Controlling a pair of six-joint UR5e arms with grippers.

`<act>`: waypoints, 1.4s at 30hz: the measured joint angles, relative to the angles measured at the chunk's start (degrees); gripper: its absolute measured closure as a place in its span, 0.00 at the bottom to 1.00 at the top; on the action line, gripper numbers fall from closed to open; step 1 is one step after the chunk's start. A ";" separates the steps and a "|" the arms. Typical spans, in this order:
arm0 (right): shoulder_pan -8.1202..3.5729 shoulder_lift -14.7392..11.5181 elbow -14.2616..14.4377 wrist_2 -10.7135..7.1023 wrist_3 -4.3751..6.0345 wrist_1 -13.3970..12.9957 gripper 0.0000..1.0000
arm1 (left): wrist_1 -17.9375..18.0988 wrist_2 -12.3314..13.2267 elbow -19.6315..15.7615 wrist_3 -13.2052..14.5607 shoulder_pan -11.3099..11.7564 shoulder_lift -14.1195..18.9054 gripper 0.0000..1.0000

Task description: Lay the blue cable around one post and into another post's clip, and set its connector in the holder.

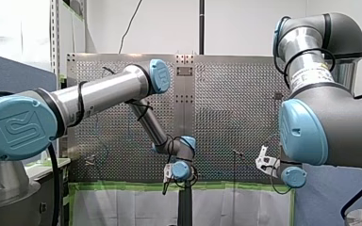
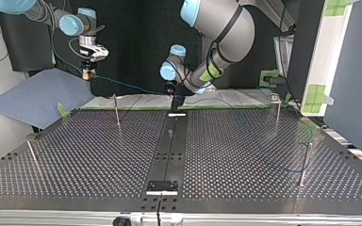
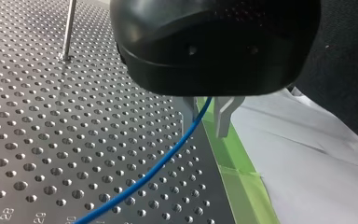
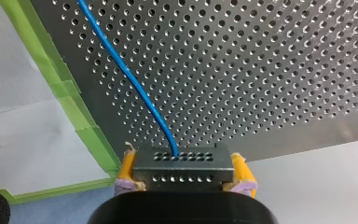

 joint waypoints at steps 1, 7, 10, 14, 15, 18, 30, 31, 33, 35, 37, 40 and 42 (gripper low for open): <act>0.00 0.00 0.00 0.00 0.00 0.01 1.00 | -0.07 -0.07 0.00 0.13 0.00 0.01 0.75; 0.03 0.00 0.00 0.00 0.00 0.08 1.00 | -0.30 -0.58 0.02 0.83 -0.14 0.02 0.87; 0.04 0.00 0.00 0.00 0.00 0.17 1.00 | -0.31 -0.59 0.03 1.14 -0.30 0.02 0.87; 0.15 0.00 0.02 0.00 0.00 0.21 1.00 | -0.32 -0.64 0.02 1.36 -0.42 0.03 0.89; 0.16 0.00 0.02 0.00 0.00 0.23 1.00 | -0.32 -0.64 0.02 1.42 -0.46 0.03 0.93; 0.19 0.00 0.00 0.00 0.00 0.27 1.00 | -0.32 -0.66 0.02 1.62 -0.59 0.03 0.95; 0.18 0.00 0.03 0.00 0.08 0.31 1.00 | -0.32 -0.70 0.01 1.92 -1.09 0.07 0.95; 0.13 0.00 0.03 0.00 0.13 0.31 1.00 | -0.32 -0.72 0.01 1.98 -1.19 0.10 0.95; -0.07 0.00 0.03 0.00 0.30 0.30 1.00 | -0.32 -0.73 0.01 2.05 -1.36 0.10 0.95; -0.26 0.00 0.01 0.00 0.57 0.24 1.00 | -0.32 -0.74 -0.01 2.17 -1.59 0.12 0.95; -0.40 0.00 0.01 0.00 0.85 0.19 1.00 | -0.32 -0.83 -0.01 2.38 -1.88 0.21 0.95; -0.63 0.00 -0.01 0.00 1.26 0.05 1.00 | -0.32 -1.22 -0.02 2.77 -2.41 0.46 0.95; -0.80 0.00 -0.04 -0.01 1.59 -0.03 1.00 | -0.32 -1.49 -0.04 2.95 -2.89 0.71 0.95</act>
